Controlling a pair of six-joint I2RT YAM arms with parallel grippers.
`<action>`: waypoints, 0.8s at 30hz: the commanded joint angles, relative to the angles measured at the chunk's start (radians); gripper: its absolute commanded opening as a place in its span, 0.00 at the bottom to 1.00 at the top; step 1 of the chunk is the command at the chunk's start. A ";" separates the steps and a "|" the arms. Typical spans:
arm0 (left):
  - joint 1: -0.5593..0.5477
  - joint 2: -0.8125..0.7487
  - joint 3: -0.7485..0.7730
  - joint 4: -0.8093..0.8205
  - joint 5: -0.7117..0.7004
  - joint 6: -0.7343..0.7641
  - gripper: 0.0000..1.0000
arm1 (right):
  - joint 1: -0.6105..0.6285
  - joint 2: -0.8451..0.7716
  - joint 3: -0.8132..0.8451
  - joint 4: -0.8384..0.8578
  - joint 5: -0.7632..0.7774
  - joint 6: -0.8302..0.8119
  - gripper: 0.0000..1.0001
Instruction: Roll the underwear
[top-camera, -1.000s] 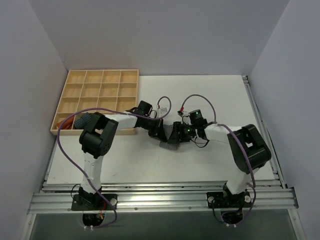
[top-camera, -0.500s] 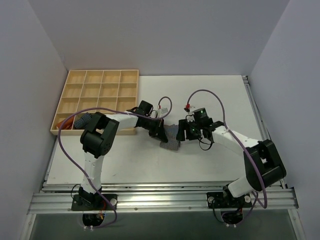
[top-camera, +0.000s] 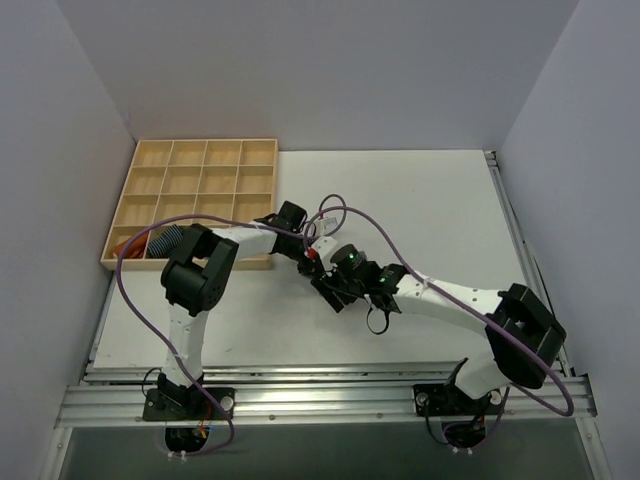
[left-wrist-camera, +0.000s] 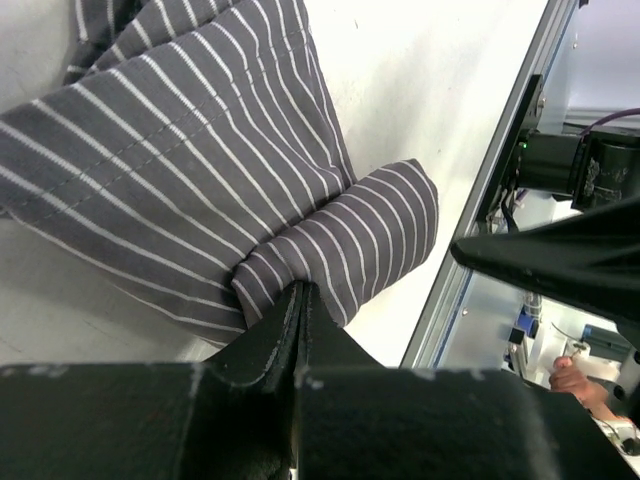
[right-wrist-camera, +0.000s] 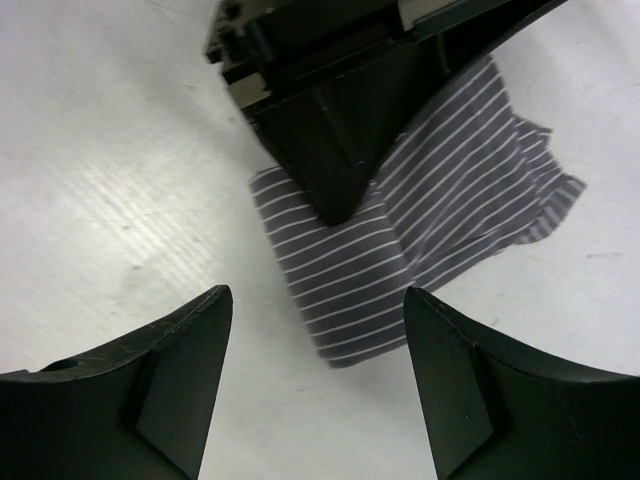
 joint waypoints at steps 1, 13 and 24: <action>-0.017 0.059 -0.044 -0.165 -0.129 0.099 0.02 | 0.021 0.062 0.053 -0.013 0.165 -0.120 0.65; -0.008 0.051 -0.054 -0.208 -0.111 0.119 0.02 | 0.046 0.203 0.161 -0.147 0.123 -0.340 0.65; -0.008 0.062 -0.048 -0.222 -0.111 0.122 0.02 | 0.069 0.172 0.130 -0.161 -0.002 -0.318 0.65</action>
